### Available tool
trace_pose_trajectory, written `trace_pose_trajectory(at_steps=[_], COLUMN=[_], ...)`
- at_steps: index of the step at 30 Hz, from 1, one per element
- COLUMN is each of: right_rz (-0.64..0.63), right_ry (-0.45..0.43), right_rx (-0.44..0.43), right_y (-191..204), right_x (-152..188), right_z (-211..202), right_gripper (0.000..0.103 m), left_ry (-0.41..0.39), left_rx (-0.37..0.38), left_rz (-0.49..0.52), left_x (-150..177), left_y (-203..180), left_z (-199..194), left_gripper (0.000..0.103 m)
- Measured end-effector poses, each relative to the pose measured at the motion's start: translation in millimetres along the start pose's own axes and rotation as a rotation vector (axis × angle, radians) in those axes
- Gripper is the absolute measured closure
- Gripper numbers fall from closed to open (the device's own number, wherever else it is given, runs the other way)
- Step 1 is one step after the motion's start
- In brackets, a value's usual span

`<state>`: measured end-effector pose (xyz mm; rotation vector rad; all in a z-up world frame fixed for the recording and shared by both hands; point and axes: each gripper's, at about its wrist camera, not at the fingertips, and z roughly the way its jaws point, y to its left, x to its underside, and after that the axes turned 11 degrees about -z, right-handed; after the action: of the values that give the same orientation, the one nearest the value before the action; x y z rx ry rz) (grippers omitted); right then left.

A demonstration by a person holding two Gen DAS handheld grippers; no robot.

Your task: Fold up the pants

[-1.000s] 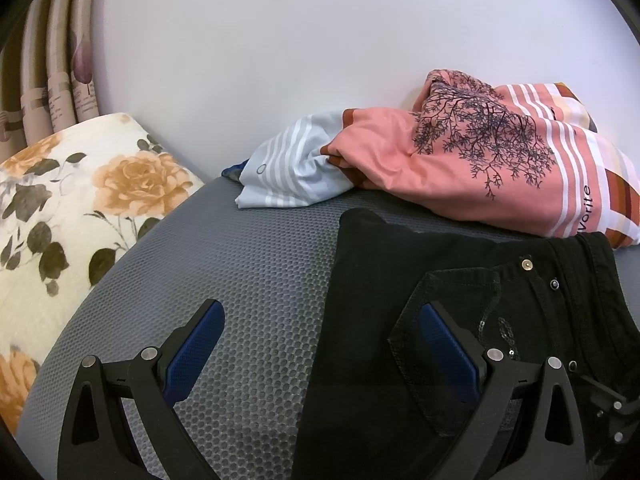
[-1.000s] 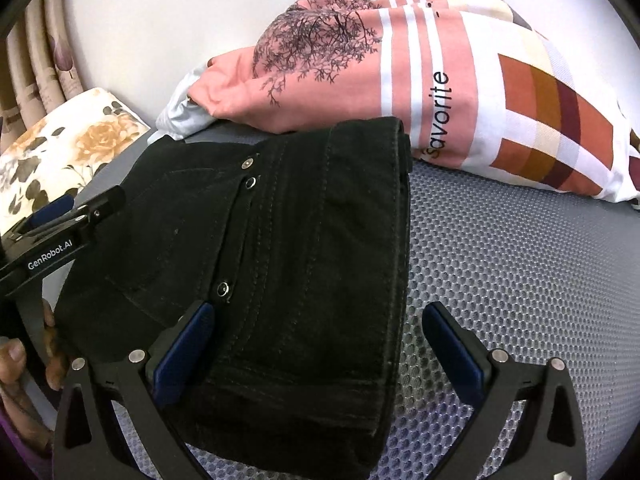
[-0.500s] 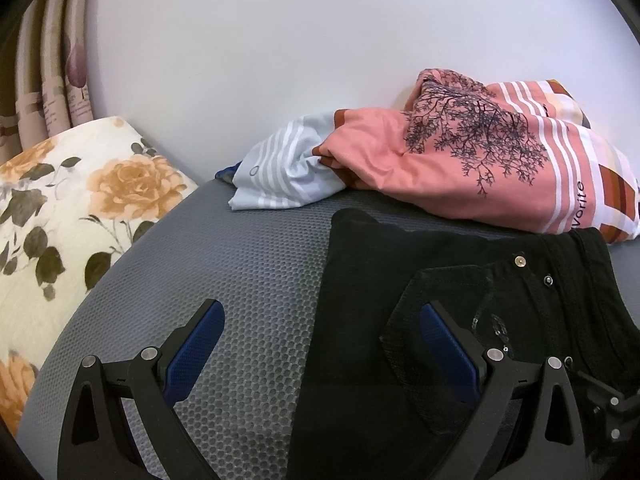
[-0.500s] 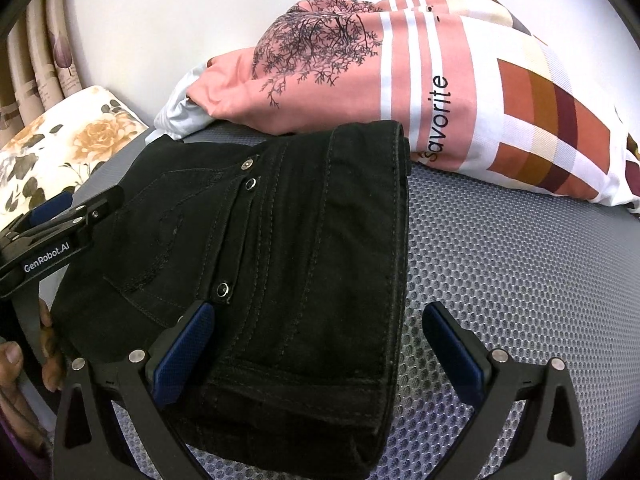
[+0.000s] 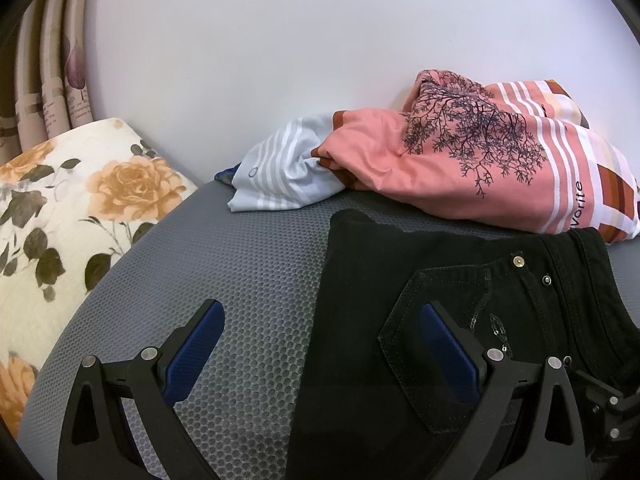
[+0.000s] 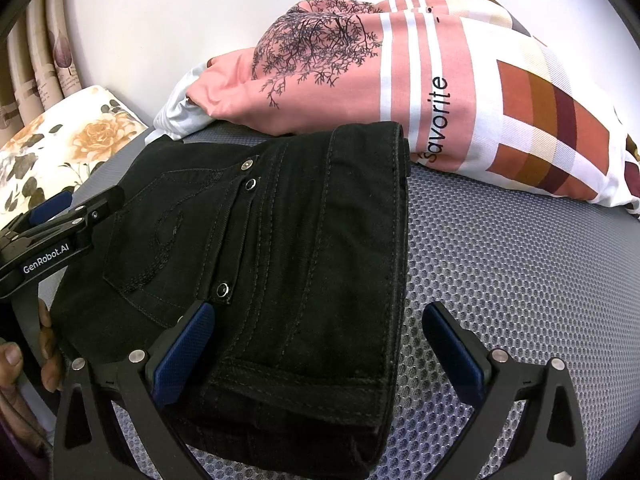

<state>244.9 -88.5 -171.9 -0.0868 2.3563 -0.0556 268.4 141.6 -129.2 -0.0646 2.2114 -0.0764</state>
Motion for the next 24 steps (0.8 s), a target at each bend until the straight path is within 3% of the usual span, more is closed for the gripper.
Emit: trace_pose_trajectory(at_steps=[24], right_rz=[-0.004], right_ry=[-0.001], right_rx=[0.004], right_y=[-1.3], right_x=[-1.6], right_z=[0.6], right_gripper=[0.0], left_ry=[-0.01], left_rx=[0.001], left_rz=[0.006], left_x=[1.0], left_y=[-0.7], left_z=[-3.0], left_gripper=[0.005])
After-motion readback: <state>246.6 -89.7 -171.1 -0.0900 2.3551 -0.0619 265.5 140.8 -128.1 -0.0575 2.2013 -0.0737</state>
